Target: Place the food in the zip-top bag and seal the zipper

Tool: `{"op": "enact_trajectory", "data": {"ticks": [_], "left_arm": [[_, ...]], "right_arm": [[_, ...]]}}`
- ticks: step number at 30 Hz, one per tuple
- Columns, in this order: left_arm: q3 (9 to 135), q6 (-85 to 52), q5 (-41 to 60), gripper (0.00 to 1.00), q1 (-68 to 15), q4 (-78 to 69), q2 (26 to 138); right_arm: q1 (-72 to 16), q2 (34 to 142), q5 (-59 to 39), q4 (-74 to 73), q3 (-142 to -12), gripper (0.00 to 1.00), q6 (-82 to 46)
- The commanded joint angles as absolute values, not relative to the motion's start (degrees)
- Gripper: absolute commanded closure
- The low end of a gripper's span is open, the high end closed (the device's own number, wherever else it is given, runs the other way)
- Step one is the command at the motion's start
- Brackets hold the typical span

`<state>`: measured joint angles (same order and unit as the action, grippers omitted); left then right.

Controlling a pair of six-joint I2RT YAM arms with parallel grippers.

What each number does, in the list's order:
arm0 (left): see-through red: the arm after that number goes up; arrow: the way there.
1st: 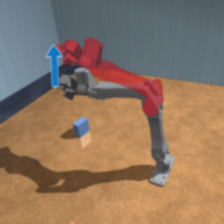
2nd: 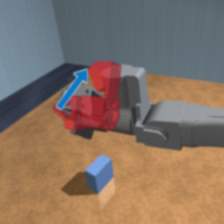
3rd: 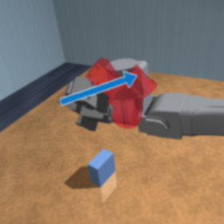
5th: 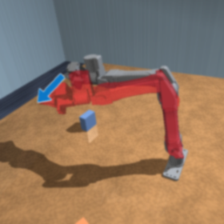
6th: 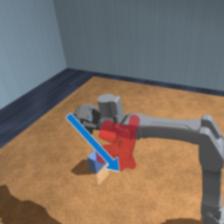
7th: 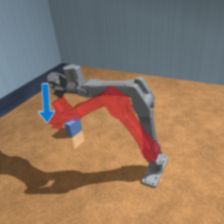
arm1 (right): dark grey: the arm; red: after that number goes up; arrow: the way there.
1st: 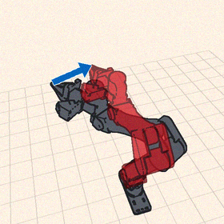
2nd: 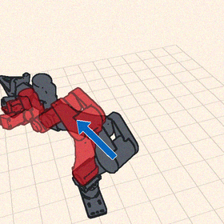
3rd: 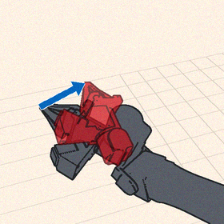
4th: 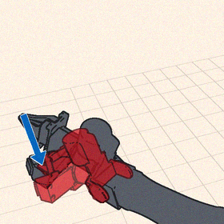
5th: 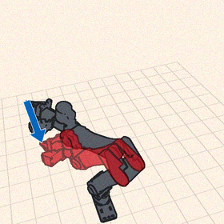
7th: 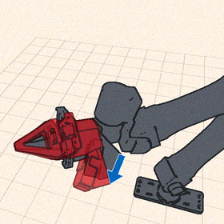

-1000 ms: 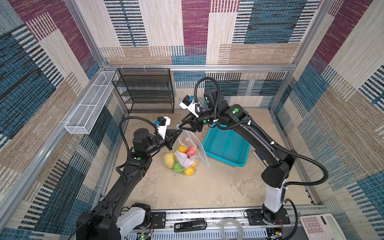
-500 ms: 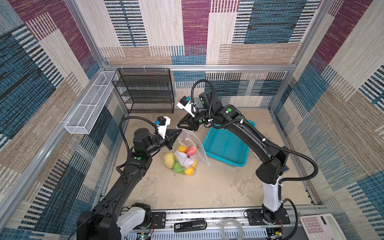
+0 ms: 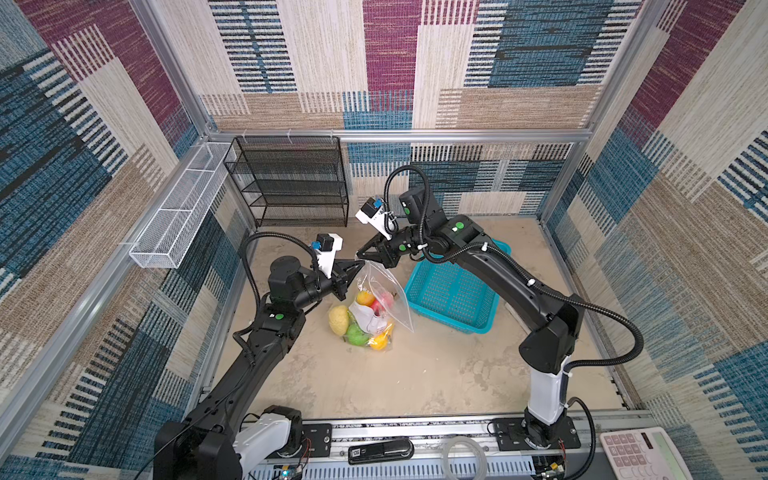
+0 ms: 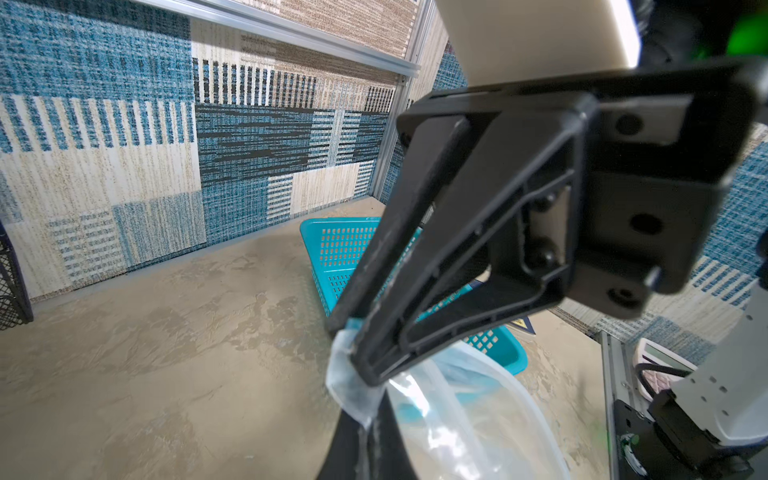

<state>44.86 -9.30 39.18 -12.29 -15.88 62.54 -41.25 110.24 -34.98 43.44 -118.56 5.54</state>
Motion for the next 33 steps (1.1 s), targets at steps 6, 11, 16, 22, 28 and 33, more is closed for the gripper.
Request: {"op": "enact_trajectory", "data": {"ticks": [6,11,16,22,28,33], "left_arm": [[44.7,-10.4,35.0,1.0,-12.1,-17.9,61.8],[44.8,-11.5,38.1,0.9,-12.1,-18.9,62.1],[44.2,-9.0,37.9,0.52,-12.1,-19.1,60.9],[46.8,-5.1,41.2,0.5,-11.1,-18.8,62.4],[50.1,-2.1,44.0,0.59,-10.4,-18.4,64.8],[52.2,-4.2,49.6,0.77,-10.4,-19.3,66.8]], "right_arm": [[-41.3,106.5,-32.2,42.2,-112.2,0.89,3.9],[-41.3,106.7,-32.5,41.2,-113.8,0.89,4.6],[-41.3,109.3,-35.1,45.4,-121.3,0.89,8.2],[-41.1,111.3,-38.5,49.8,-125.8,0.89,11.8],[-41.1,112.6,-40.4,51.9,-128.7,0.89,13.5],[-41.1,113.4,-40.0,52.9,-130.3,0.89,14.1]]}}
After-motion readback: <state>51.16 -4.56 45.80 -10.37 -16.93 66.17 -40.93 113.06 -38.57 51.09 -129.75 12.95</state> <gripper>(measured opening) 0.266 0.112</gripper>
